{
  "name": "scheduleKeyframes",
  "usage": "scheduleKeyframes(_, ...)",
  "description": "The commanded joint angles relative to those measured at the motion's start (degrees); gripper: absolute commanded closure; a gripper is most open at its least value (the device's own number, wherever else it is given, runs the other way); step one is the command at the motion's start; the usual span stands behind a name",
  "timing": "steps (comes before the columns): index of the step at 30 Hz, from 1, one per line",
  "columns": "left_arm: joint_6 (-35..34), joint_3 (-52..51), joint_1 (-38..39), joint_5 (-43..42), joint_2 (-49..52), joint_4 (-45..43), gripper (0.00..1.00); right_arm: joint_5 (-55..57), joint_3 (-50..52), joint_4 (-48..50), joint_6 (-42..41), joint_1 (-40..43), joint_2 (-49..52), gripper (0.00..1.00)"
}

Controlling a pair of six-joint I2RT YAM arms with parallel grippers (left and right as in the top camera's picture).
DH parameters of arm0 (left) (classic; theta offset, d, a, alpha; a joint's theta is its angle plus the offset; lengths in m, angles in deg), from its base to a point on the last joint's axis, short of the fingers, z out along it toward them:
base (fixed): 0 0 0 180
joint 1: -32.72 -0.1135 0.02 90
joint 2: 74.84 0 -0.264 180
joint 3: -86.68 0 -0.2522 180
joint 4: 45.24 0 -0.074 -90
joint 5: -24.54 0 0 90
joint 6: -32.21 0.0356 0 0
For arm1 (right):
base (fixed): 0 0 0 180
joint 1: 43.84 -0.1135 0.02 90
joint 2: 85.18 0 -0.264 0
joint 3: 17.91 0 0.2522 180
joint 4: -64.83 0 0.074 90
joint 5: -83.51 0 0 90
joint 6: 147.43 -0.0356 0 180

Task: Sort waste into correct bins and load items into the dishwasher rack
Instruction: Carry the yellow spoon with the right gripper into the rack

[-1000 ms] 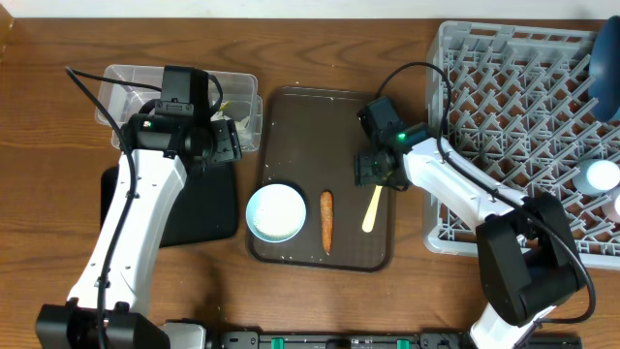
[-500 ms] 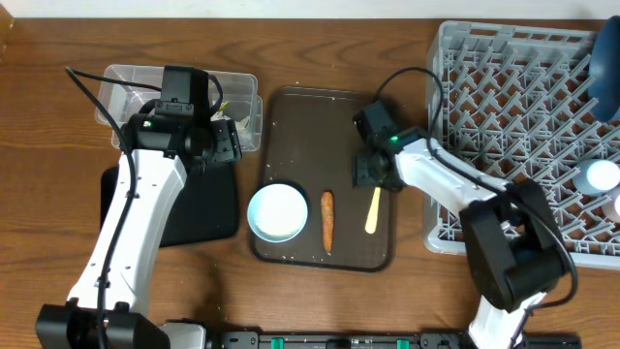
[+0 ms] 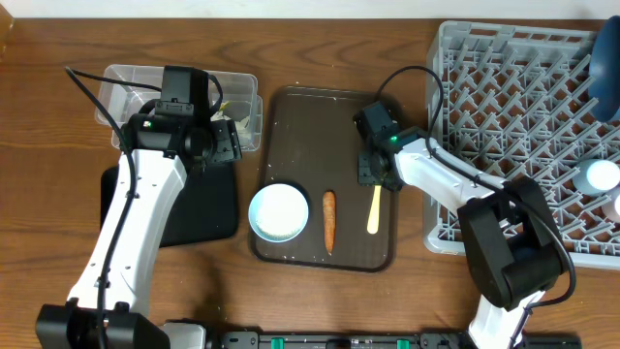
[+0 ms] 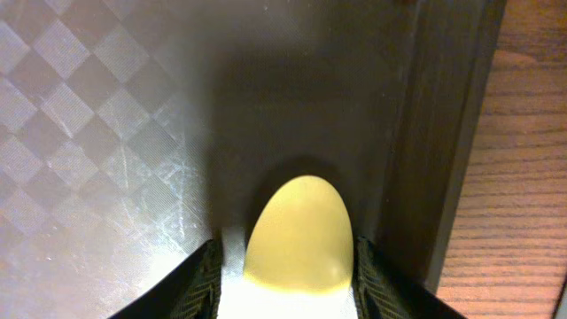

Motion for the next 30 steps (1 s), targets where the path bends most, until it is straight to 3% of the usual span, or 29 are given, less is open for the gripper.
scheduleKeyframes(1,-0.1,-0.3,-0.3,0.7,-0.1,0.3,0.27,0.2,0.3,-1.1,-0.5,-0.5,1.6,0.59)
scheduleKeyframes(19,-0.1,-0.3,-0.3,0.7,-0.1,0.3,0.27,-2.1,0.1,-1.4,-0.3,-0.3,1.5,0.69)
scheduleKeyframes(30,-0.1,-0.3,-0.3,0.7,-0.1,0.3,0.27,-3.1,-8.1,-7.6,7.3,0.6,-0.6,0.69)
